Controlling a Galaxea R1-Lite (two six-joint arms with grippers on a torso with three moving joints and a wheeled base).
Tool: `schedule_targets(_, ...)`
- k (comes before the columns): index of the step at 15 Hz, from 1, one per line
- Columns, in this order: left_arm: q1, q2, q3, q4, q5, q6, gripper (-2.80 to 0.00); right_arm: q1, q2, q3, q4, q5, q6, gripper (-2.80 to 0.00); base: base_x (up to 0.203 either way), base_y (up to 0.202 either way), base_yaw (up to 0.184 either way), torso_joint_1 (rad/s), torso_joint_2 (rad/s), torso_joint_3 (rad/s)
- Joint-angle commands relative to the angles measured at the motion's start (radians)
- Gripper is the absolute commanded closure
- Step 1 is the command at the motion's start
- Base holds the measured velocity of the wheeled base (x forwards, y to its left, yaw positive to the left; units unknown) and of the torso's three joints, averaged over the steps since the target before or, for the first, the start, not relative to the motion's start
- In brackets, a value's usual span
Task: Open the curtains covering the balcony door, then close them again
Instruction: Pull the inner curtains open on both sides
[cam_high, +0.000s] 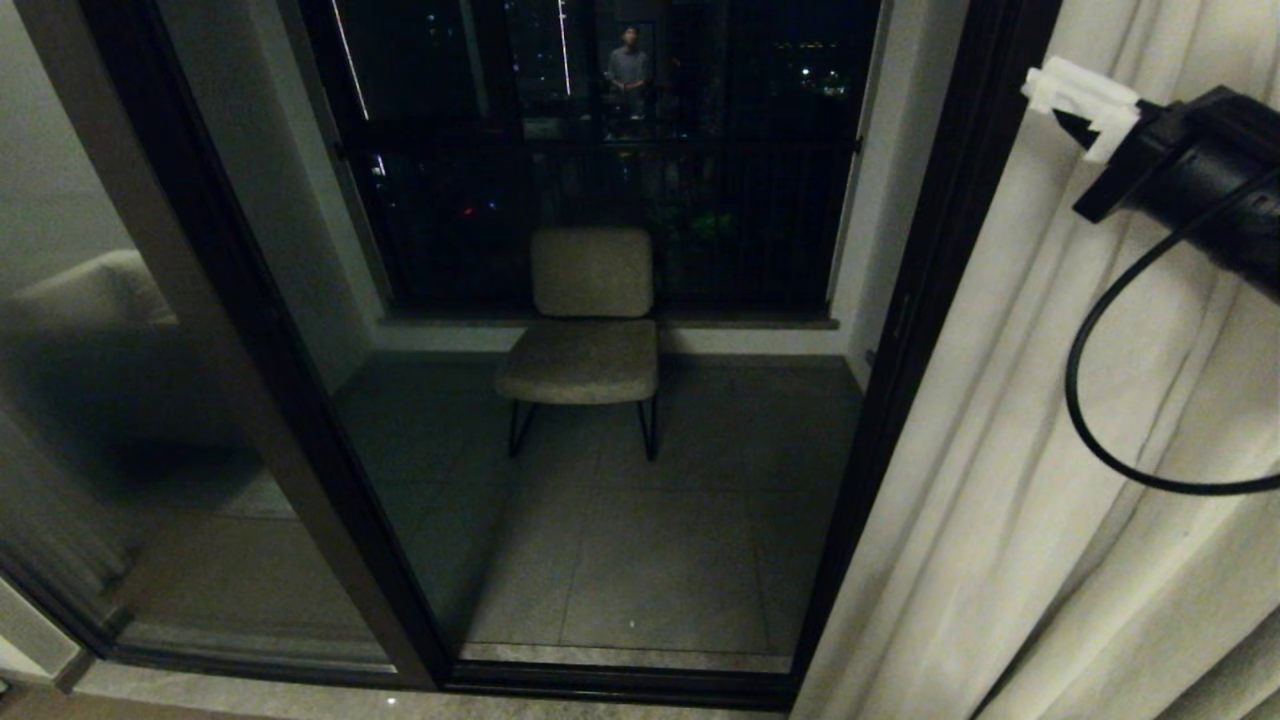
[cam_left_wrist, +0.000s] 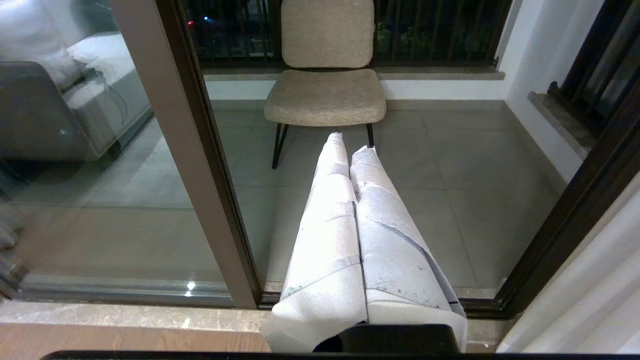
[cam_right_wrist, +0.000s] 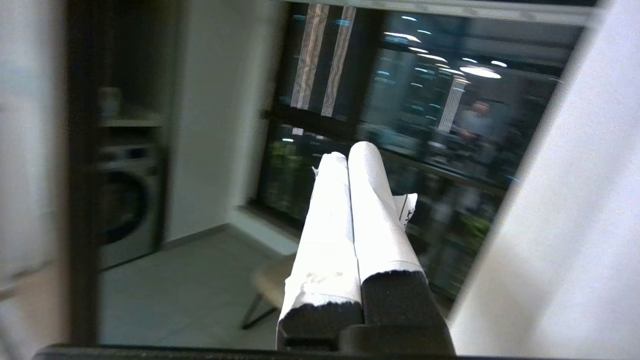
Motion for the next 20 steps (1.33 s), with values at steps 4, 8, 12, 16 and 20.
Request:
schedule_targets(4, 0.000, 0.000, 0.000, 0.000, 0.000, 0.000, 0.00, -0.069, 0.102, -0.047, -0.008, -0.105, -0.077, 0.00, 0.000, 0.000, 0.000, 0.000, 0.00, 0.000)
schedule_targets(8, 0.000, 0.000, 0.000, 0.000, 0.000, 0.000, 0.00, -0.146, 0.128, -0.058, -0.006, -0.144, -0.079, 0.00, 0.000, 0.000, 0.000, 0.000, 0.00, 0.000)
schedule_targets(12, 0.000, 0.000, 0.000, 0.000, 0.000, 0.000, 0.00, -0.232, 0.153, -0.065, -0.008, -0.145, -0.079, 0.00, 0.000, 0.000, 0.000, 0.000, 0.00, 0.000)
schedule_targets(16, 0.000, 0.000, 0.000, 0.000, 0.000, 0.000, 0.00, -0.322, 0.182, -0.087, -0.009, -0.144, -0.079, 0.00, 0.000, 0.000, 0.000, 0.000, 0.00, 0.000)
schedule_targets(20, 0.000, 0.000, 0.000, 0.000, 0.000, 0.000, 0.00, -0.388, 0.212, -0.121, -0.011, -0.145, -0.079, 0.00, 0.000, 0.000, 0.000, 0.000, 0.00, 0.000)
